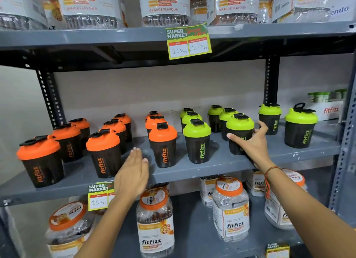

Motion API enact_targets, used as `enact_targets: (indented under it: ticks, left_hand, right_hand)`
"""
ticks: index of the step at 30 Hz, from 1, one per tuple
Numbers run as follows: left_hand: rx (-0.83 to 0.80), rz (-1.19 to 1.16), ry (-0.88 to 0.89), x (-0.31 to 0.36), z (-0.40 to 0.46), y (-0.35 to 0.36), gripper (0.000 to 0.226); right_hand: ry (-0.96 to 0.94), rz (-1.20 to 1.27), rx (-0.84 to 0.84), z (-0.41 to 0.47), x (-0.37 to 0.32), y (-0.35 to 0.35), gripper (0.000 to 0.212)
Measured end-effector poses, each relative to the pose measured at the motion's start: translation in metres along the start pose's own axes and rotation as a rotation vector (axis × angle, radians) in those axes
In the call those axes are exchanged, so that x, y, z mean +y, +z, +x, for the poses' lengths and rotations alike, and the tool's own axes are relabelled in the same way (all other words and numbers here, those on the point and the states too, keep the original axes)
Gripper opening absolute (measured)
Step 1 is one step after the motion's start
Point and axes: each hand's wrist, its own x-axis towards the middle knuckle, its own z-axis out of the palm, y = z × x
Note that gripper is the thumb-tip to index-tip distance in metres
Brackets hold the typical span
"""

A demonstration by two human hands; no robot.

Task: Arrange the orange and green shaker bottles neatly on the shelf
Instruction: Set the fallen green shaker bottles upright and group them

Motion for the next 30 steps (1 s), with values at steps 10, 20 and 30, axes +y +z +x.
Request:
enact_targets:
  ticks: [10, 20, 30]
  left_hand:
    - [0.108, -0.450, 0.431, 0.139, -0.038, 0.006, 0.054]
    - [-0.317, -0.025, 0.437, 0.221, -0.009, 0.091, 0.060]
    - [-0.507, 0.217, 0.243, 0.232, 0.017, 0.114, 0.120]
  right_hand:
    - [0.024, 0.249, 0.167, 0.016, 0.001, -0.009, 0.057]
    - [-0.211, 0.265, 0.254, 0.077, -0.025, -0.073, 0.029]
    - [-0.301, 0.295, 0.071, 0.179, -0.034, -0.052, 0.025]
